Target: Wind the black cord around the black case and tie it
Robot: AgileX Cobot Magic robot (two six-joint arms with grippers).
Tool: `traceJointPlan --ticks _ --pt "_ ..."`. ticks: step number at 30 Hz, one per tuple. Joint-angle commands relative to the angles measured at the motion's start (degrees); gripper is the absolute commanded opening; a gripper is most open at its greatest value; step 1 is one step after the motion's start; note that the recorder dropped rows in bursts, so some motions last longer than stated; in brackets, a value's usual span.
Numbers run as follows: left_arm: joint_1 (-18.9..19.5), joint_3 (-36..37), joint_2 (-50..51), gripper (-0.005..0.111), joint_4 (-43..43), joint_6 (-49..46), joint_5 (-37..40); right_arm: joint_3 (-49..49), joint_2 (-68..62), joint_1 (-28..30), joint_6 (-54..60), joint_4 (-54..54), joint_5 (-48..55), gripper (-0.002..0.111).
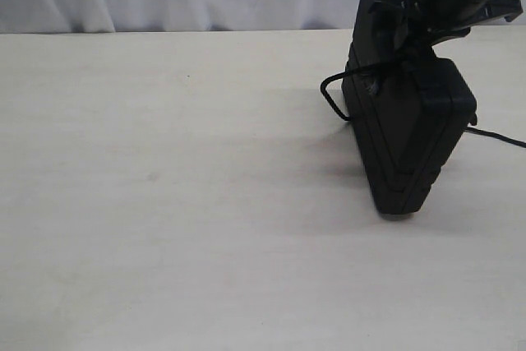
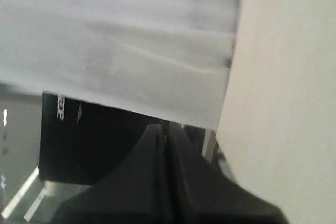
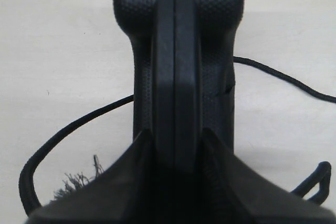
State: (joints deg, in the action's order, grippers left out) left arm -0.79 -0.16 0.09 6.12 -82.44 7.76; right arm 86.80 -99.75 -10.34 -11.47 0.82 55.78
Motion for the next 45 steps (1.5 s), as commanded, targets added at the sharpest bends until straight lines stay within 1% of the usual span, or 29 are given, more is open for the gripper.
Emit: traceJointPlan --ticks 1,3,5,8,9,10,13,15,19,20,22,25,29,31,33,35,45 --pt "0.1 0.2 -0.1 0.000 10.3 19.1 -8.8 0.9 0.6 0.3 0.3 0.2 -2.2 0.004" --pt "0.1 0.2 -0.1 0.000 15.6 25.7 -5.4 0.9 0.6 0.3 0.3 0.2 -2.2 0.004" --pt "0.1 0.2 -0.1 0.000 19.4 34.4 -1.2 0.9 0.6 0.3 0.3 0.2 -2.2 0.004" --pt "0.1 0.2 -0.1 0.000 20.1 48.7 1.5 0.9 0.6 0.3 0.3 0.2 -2.2 0.004" --pt "0.1 0.2 -0.1 0.000 20.0 55.1 2.8 0.9 0.6 0.3 0.3 0.2 -2.2 0.004" --pt "0.1 0.2 -0.1 0.000 20.0 57.2 3.7 0.9 0.6 0.3 0.3 0.2 -2.2 0.004" --pt "0.1 0.2 -0.1 0.000 19.5 57.4 9.2 0.9 0.6 0.3 0.3 0.2 -2.2 0.004" --pt "0.1 0.2 -0.1 0.000 19.5 57.3 11.2 0.9 0.6 0.3 0.3 0.2 -2.2 0.004" --pt "0.2 0.2 -0.1 0.000 19.5 57.4 9.7 0.9 0.6 0.3 0.3 0.2 -2.2 0.004" --pt "0.6 0.2 -0.1 0.000 19.6 57.4 7.3 0.9 0.6 0.3 0.3 0.2 -2.2 0.004" --pt "1.1 0.2 -0.1 0.000 19.6 57.3 5.0 0.9 0.6 0.3 0.3 0.2 -2.2 0.004" --pt "1.1 0.2 -0.1 0.000 19.6 57.3 6.8 0.9 0.6 0.3 0.3 0.2 -2.2 0.004" --pt "1.1 0.2 -0.1 0.000 19.0 56.6 6.7 0.9 0.6 0.3 0.3 0.2 -2.2 0.004" --pt "1.1 0.2 -0.1 0.000 14.9 55.6 5.5 0.9 0.6 0.3 0.3 0.2 -2.2 0.004" --pt "1.1 0.2 -0.1 0.000 8.8 55.2 4.7 0.9 0.6 0.3 0.3 0.2 -2.2 0.004" --pt "1.1 0.2 -0.1 0.000 6.6 55.2 5.4 0.9 0.6 0.3 0.3 0.2 -2.2 0.004" --pt "1.1 0.2 -0.1 0.000 6.6 56.5 8.7 0.9 0.6 0.3 0.3 0.2 -2.2 0.004"
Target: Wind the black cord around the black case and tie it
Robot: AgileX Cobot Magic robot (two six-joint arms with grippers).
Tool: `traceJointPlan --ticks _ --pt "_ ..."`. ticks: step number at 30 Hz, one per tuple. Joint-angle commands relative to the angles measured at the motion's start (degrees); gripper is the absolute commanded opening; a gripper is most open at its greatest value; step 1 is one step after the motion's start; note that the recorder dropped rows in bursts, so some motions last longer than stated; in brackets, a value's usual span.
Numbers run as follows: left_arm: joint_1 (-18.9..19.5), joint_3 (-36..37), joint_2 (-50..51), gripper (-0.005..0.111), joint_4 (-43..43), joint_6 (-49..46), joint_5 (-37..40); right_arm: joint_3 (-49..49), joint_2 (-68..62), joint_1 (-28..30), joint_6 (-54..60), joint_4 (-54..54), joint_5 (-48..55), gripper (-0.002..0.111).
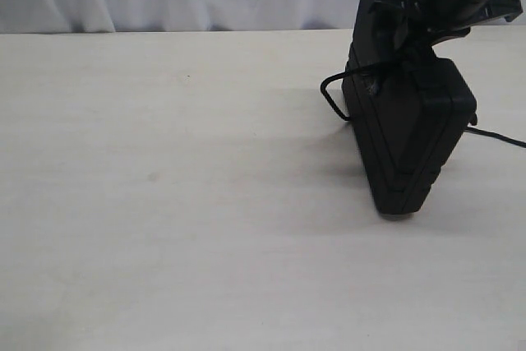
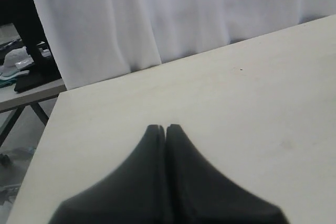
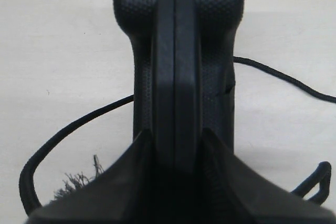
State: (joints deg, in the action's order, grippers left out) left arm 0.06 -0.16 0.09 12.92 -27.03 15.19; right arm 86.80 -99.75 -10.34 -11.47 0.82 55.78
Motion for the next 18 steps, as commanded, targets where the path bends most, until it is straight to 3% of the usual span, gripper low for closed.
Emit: traceJointPlan --ticks 1,5,18 --pt "0.2 0.2 -0.1 0.000 -0.2 2.6 1.2 0.9 0.6 0.3 0.3 0.2 -2.2 0.004" --pt "0.2 0.2 -0.1 0.000 -0.2 11.9 1.7 0.9 0.6 0.3 0.3 0.2 -2.2 0.004" --pt "0.2 0.2 -0.1 0.000 -0.3 12.3 2.8 0.9 0.6 0.3 0.3 0.2 -2.2 0.004"
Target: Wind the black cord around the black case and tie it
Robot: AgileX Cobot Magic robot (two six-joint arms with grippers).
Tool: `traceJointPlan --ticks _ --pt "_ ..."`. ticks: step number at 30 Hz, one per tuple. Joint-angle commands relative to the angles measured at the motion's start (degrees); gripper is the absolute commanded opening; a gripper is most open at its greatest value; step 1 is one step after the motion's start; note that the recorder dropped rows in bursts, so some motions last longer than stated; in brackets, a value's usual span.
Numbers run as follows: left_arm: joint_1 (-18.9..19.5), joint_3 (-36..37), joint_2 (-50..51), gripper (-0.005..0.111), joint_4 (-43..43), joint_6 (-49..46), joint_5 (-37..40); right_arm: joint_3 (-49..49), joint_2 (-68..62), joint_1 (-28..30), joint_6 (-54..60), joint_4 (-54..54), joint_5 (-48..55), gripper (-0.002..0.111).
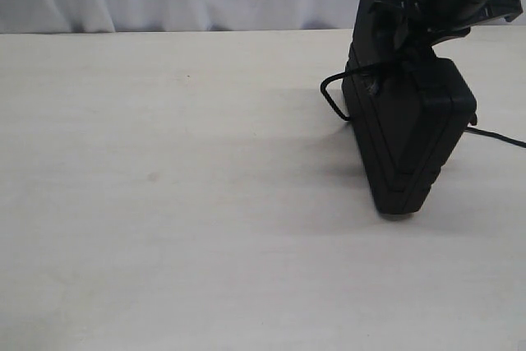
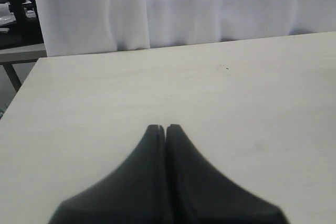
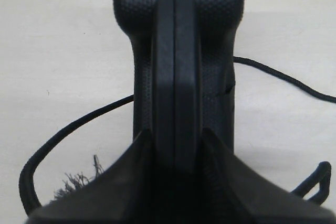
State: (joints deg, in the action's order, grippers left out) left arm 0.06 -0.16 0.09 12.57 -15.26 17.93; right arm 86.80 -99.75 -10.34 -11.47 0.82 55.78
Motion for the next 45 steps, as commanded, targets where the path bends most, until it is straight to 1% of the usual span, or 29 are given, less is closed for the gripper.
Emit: traceJointPlan --ticks 1,5,7,8,9,10,11,12,14,16,17,18,19,20,25,30,34,35,45 --pt "0.2 0.2 -0.1 0.000 0.0 0.5 0.0 0.9 0.6 0.3 0.3 0.2 -2.2 0.004" --pt "0.2 0.2 -0.1 0.000 0.0 0.5 0.0 0.9 0.6 0.3 0.3 0.2 -2.2 0.004" --pt "0.2 0.2 -0.1 0.000 -6.5 0.5 0.0 0.9 0.6 0.3 0.3 0.2 -2.2 0.004" --pt "0.2 0.2 -0.1 0.000 -14.5 0.5 0.0 0.9 0.6 0.3 0.3 0.2 -2.2 0.004" --pt "0.2 0.2 -0.1 0.000 -15.5 0.5 0.0 0.9 0.6 0.3 0.3 0.2 -2.2 0.004" --pt "0.2 0.2 -0.1 0.000 -13.8 0.5 0.0 0.9 0.6 0.3 0.3 0.2 -2.2 0.004" --pt "0.2 0.2 -0.1 0.000 -8.9 0.5 0.0 0.9 0.6 0.3 0.3 0.2 -2.2 0.004" --pt "0.2 0.2 -0.1 0.000 -7.2 0.5 0.0 0.9 0.6 0.3 0.3 0.2 -2.2 0.004" --pt "0.2 0.2 -0.1 0.000 -8.0 0.5 -0.3 0.9 0.6 0.3 0.3 0.2 -2.2 0.004" --pt "0.1 0.2 -0.1 0.000 -11.9 0.5 -0.4 0.9 0.6 0.3 0.3 0.2 -2.2 0.004" --pt "-0.8 0.2 -0.1 0.000 -13.3 4.8 -0.4 0.9 0.6 0.3 0.3 0.2 -2.2 0.004" --pt "-1.5 0.2 -0.1 0.000 -13.3 15.9 -0.8 0.9 0.6 0.3 0.3 0.2 -2.2 0.004" --pt "-1.9 0.2 -0.1 0.000 -15.3 20.9 -0.7 0.9 0.6 0.3 0.3 0.2 -2.2 0.004" --pt "-2.1 0.2 -0.1 0.000 -16.8 22.6 -0.7 0.9 0.6 0.3 0.3 0.2 -2.2 0.004" --pt "-2.1 0.2 -0.1 0.000 -14.3 22.7 -0.7 0.9 0.6 0.3 0.3 0.2 -2.2 0.004" --pt "-2.1 0.2 -0.1 0.000 -15.1 22.5 -0.7 0.9 0.6 0.3 0.3 0.2 -2.2 0.004" --pt "-2.1 0.2 -0.1 0.000 -15.1 16.0 -0.5 0.9 0.6 0.3 0.3 0.2 -2.2 0.004" --pt "-2.1 0.2 -0.1 0.000 -15.1 15.7 -0.5 0.9 0.6 0.3 0.3 0.2 -2.2 0.004" --pt "-2.1 0.2 -0.1 0.000 -15.0 16.8 -0.3 0.9 0.6 0.3 0.3 0.2 -2.2 0.004"
